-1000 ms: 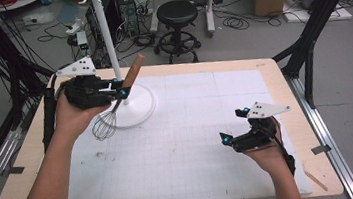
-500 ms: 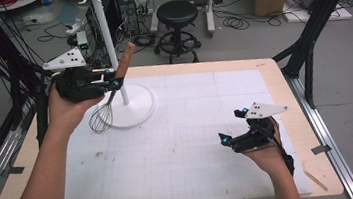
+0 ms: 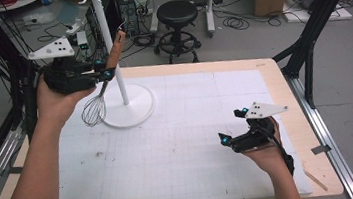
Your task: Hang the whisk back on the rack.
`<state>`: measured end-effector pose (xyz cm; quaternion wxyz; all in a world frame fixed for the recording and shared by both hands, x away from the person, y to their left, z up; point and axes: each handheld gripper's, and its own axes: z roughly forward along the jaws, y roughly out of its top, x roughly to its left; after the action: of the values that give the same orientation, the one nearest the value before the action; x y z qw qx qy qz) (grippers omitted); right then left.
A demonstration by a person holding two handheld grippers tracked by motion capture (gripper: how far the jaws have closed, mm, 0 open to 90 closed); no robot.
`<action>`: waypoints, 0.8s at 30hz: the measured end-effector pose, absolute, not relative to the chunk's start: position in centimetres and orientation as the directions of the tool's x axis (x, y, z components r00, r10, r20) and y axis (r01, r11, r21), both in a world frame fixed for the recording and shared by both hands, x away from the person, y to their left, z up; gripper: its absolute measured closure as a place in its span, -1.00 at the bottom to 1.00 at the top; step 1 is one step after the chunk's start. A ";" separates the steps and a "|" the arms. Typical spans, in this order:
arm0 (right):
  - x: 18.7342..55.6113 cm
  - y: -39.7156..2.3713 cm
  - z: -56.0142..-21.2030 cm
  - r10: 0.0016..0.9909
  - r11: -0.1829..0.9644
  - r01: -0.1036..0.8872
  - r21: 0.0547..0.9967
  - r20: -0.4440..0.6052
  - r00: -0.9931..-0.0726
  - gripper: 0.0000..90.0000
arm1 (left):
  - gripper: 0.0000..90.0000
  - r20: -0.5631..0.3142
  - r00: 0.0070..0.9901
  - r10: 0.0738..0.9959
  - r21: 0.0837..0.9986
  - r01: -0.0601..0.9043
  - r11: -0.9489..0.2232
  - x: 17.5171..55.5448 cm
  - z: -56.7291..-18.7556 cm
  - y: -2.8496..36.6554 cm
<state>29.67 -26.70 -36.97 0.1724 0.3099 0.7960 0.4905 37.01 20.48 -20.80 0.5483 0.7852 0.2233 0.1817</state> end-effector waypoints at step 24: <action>29.7 -26.9 -36.9 0.663 0.326 0.322 0.889 0.028 -0.748 -0.99 | 0.57 0.057 0.804 0.592 0.945 0.149 -0.293 38.1 -18.0 21.3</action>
<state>29.66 -26.87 -36.93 0.1736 0.3099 0.7954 0.4911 38.13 21.28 -17.98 0.5450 0.7779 0.2379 0.2032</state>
